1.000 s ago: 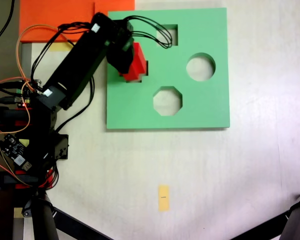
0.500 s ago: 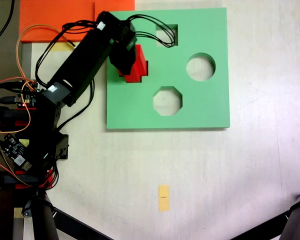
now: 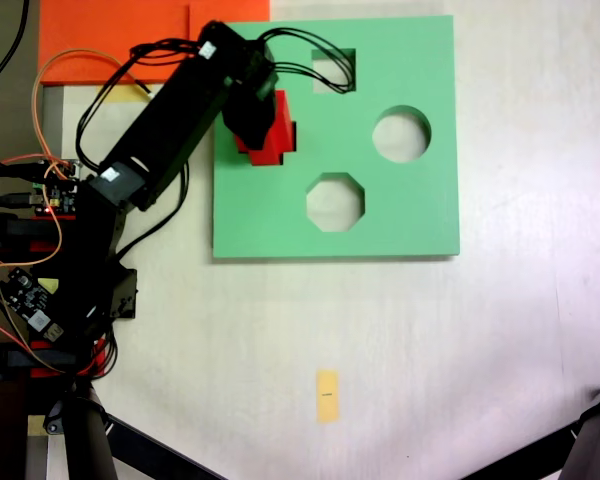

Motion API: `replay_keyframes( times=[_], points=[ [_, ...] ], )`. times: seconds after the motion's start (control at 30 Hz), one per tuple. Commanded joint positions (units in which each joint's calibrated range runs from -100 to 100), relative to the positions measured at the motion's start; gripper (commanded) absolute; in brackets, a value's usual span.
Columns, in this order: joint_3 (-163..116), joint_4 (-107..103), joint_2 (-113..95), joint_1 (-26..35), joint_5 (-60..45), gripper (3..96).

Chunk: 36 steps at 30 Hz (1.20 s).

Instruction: Put the cross columnar block into the corresponding hole

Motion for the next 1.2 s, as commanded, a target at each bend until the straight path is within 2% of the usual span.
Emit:
replay_keyframes(
  times=[0.03, 0.1, 0.23, 0.4, 0.53, 0.63, 0.73, 0.83, 0.93, 1.07, 1.13, 1.2],
  points=[
    [2.7, -1.0, -0.3, 0.6, -0.6, 62.6],
    [2.7, -1.0, -0.3, 0.7, -0.5, 79.6],
    [2.6, -1.0, -1.0, 0.7, -0.5, 93.0],
    [2.7, -1.0, -5.7, 0.7, -0.8, 93.0],
    [2.7, -1.0, -20.0, 0.5, -3.2, 92.8],
    [2.7, -1.0, -33.6, -0.5, -7.8, 92.2],
    [4.8, -1.0, -46.6, -3.6, -16.3, 85.7],
    [9.5, -1.0, -56.4, -8.1, -27.5, 80.8],
    [9.6, -0.5, -63.9, -12.2, -43.0, 80.1],
    [9.2, 11.8, -71.6, -20.9, -54.1, 60.5],
    [8.1, 17.4, -71.4, -25.3, -57.5, 59.2],
    [-5.2, 29.3, -78.9, -25.4, -61.3, 58.9]
  ],
)
